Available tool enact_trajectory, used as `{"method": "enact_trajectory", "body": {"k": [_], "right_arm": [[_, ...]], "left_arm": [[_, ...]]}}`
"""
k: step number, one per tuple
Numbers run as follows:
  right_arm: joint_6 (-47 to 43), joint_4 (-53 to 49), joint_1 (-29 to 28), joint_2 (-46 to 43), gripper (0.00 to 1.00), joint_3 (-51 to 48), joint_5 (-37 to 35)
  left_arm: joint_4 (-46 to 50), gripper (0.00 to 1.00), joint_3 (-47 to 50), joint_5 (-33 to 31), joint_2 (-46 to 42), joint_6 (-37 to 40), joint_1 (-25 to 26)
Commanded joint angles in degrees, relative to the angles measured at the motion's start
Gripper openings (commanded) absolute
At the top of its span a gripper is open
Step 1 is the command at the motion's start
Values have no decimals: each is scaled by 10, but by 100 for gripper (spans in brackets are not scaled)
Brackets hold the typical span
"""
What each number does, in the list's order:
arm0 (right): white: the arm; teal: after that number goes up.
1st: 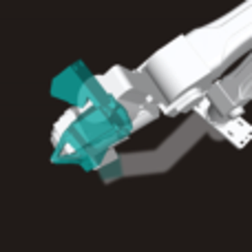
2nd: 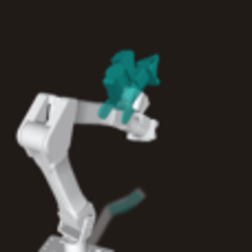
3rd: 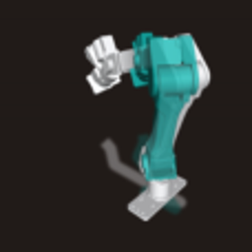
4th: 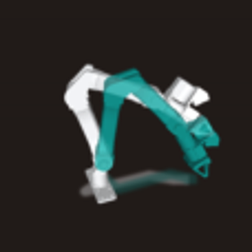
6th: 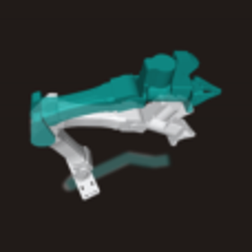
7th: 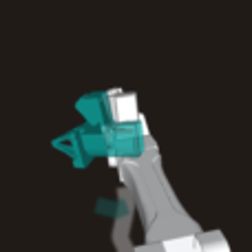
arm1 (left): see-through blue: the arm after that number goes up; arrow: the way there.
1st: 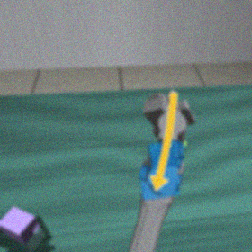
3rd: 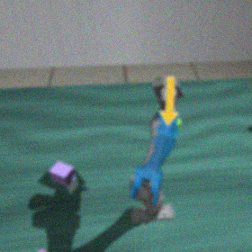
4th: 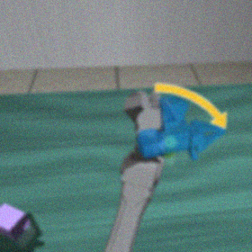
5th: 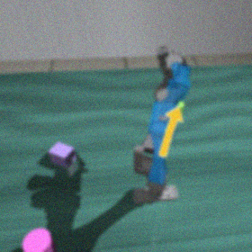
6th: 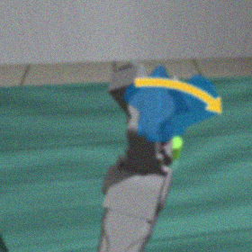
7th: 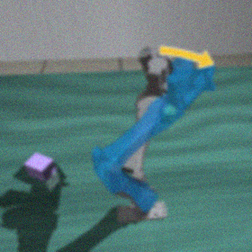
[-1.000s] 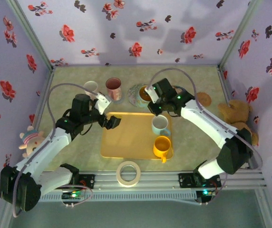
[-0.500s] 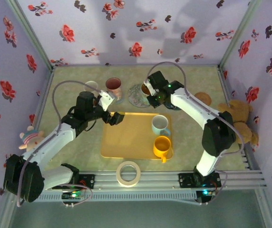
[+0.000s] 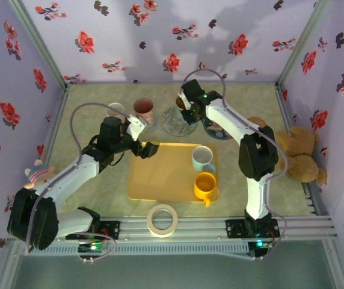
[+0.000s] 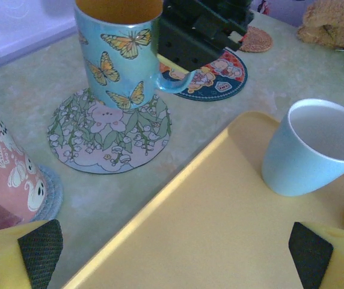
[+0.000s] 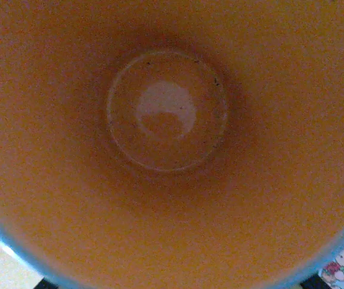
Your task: Place the cup by the coaster
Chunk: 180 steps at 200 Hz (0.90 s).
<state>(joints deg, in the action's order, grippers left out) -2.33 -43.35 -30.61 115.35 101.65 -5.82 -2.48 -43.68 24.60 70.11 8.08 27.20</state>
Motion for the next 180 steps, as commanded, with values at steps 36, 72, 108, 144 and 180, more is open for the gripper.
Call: {"method": "enact_trajectory", "body": {"k": [36, 72, 108, 144, 180], "right_arm": [[24, 12, 4, 52, 0, 93, -4], [28, -1, 4, 82, 0, 122, -8], [31, -4, 3, 87, 0, 117, -3], [36, 5, 0, 88, 0, 104, 5], [39, 20, -5, 88, 0, 84, 7]], "left_arm": [[-34, 100, 13, -17, 7, -14, 6], [-33, 100, 6, -22, 15, -4, 6], [-38, 100, 5, -26, 34, -4, 7], [-20, 100, 0, -19, 30, 5, 9], [-8, 100, 6, -20, 22, 10, 8]]}}
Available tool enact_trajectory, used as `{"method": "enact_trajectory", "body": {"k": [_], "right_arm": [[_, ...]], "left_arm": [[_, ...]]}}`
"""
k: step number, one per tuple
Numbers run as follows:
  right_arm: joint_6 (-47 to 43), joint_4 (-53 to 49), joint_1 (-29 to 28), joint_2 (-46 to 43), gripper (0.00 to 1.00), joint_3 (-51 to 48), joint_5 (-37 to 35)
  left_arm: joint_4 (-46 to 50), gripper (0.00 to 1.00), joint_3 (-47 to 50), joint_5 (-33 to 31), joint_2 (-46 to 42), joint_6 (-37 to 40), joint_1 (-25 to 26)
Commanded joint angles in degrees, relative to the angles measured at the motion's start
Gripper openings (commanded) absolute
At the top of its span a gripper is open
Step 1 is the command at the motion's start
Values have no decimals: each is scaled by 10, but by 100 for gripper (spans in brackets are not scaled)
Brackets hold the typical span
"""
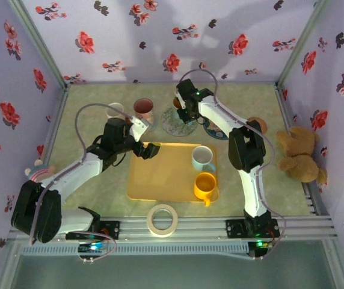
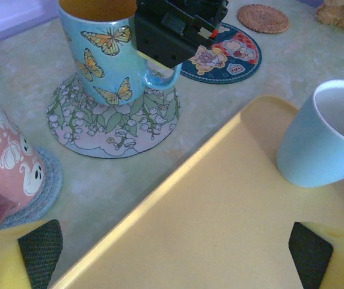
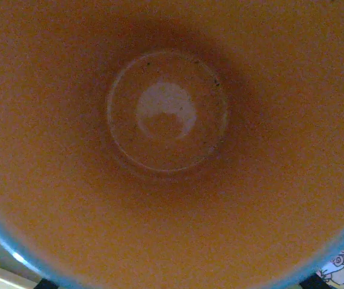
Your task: Place the cup by the coaster
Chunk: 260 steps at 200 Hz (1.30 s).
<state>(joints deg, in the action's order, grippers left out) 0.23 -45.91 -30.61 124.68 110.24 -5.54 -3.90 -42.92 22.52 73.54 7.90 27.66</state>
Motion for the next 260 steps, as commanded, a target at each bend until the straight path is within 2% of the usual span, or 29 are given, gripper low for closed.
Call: {"method": "enact_trajectory", "body": {"k": [1, 65, 82, 92, 98, 112, 179, 223, 260], "right_arm": [[14, 46, -5, -4, 0, -2, 4], [16, 62, -10, -10, 0, -35, 2], [17, 64, -12, -12, 4, -43, 0], [17, 66, -13, -15, 10, -47, -2], [16, 69, -15, -17, 17, -51, -3], [15, 74, -16, -22, 25, -58, -6], [31, 73, -20, -41, 44, -71, -7], [43, 73, -21, -71, 57, -86, -5], [52, 72, -22, -101, 72, -97, -7]], "left_arm": [[6, 100, -2, 1, -13, 11, 4], [2, 100, 2, 0, -10, 11, 5], [2, 100, 0, 1, -8, 12, 6], [2, 100, -1, 1, -7, 9, 6], [3, 100, -1, 1, -7, 8, 6], [5, 100, 2, 1, -8, 9, 7], [1, 100, 5, -2, -7, 2, 8], [-43, 100, 22, -44, -18, -3, 10], [-42, 100, 12, -45, -19, -2, 10]]}}
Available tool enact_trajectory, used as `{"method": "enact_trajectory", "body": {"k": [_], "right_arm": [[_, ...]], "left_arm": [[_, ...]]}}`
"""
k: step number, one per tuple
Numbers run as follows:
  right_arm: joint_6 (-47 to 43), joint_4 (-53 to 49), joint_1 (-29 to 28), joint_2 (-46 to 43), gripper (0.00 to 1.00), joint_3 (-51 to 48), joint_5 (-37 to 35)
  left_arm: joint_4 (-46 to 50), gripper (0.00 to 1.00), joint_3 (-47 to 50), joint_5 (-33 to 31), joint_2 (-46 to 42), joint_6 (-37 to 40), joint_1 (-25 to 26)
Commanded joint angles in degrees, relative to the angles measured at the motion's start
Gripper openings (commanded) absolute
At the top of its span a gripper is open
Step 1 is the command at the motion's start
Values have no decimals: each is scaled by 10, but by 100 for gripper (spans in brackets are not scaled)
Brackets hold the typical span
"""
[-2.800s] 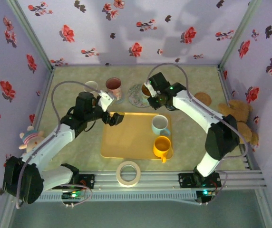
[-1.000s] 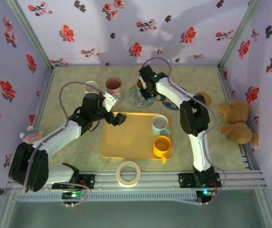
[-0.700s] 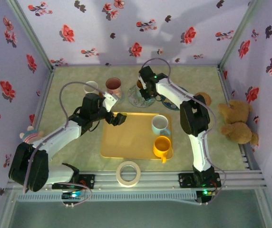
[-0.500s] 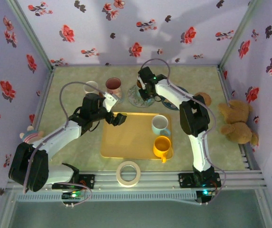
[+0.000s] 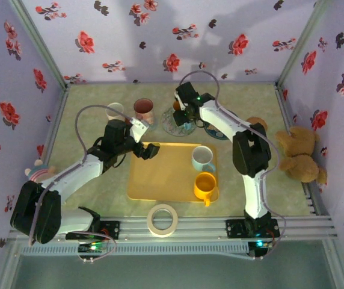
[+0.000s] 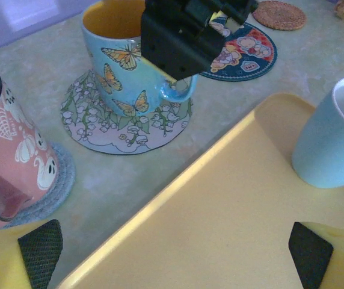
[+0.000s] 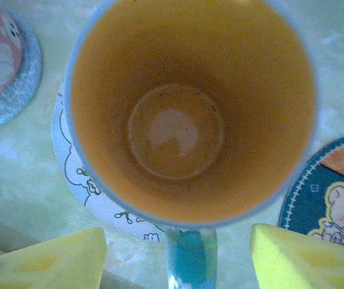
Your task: Place the cup by the coaster
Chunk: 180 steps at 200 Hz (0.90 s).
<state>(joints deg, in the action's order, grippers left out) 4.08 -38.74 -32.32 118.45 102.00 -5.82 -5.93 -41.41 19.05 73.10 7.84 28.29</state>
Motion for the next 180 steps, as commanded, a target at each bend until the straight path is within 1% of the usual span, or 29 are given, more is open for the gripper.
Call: {"method": "enact_trajectory", "body": {"k": [1, 14, 30, 52, 88, 138, 180], "right_arm": [[14, 0, -5, -40, 73, -14, -4], [14, -3, -5, -51, 77, -16, -3], [14, -12, -6, -64, 87, -14, -4], [11, -22, -6, -91, 99, -18, -11], [6, -32, -6, -147, 100, -36, -17], [1, -40, -6, -241, 100, -87, -15], [-31, -120, -2, -305, 100, -102, -8]], "left_arm": [[-22, 100, -4, -11, -15, -1, 4], [-12, 100, -15, -10, -16, 2, 4], [14, 100, -32, -19, -24, 10, 4], [17, 100, -39, -28, -42, 10, 5], [61, 100, -70, -26, -59, 29, 10], [74, 100, -87, -20, -67, 34, 26], [120, 100, -103, -10, -70, 49, 43]]}}
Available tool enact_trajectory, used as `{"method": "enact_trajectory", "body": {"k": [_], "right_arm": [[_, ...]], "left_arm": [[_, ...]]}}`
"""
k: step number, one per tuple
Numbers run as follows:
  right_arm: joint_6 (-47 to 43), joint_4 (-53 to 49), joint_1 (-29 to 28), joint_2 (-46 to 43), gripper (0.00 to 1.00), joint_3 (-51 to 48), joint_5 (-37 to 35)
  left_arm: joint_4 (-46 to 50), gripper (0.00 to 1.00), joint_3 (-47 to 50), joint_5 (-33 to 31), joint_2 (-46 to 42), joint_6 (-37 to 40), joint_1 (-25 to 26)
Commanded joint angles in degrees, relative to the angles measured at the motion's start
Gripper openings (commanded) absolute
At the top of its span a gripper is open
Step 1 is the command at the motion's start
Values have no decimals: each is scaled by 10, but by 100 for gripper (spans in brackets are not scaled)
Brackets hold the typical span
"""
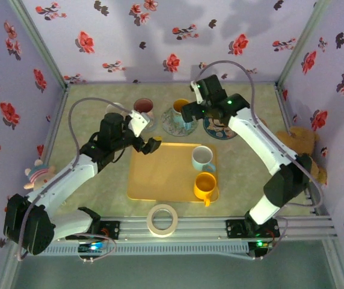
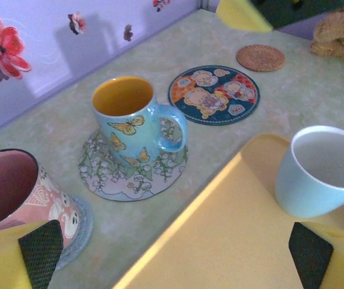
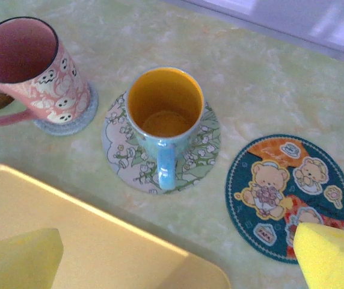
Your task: Place the cup by the coaster
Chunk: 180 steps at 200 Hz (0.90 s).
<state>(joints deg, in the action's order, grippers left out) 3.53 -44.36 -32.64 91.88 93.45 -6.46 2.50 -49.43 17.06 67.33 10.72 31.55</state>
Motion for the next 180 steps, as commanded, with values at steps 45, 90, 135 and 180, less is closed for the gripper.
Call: {"method": "enact_trajectory", "body": {"k": [45, 90, 135, 180], "right_arm": [[-15, -114, 7, -109, 99, -64, 18], [3, -147, 18, -172, 99, -138, 60], [23, -172, 34, -196, 99, -195, 75], [52, -162, 49, -209, 97, -250, 94]], "left_arm": [[45, 100, -8, -2, -22, 19, 32], [55, 100, 9, -3, -32, 19, 42], [58, 100, 22, 0, -35, 11, 49], [53, 100, 36, -9, -33, -7, 72]]}}
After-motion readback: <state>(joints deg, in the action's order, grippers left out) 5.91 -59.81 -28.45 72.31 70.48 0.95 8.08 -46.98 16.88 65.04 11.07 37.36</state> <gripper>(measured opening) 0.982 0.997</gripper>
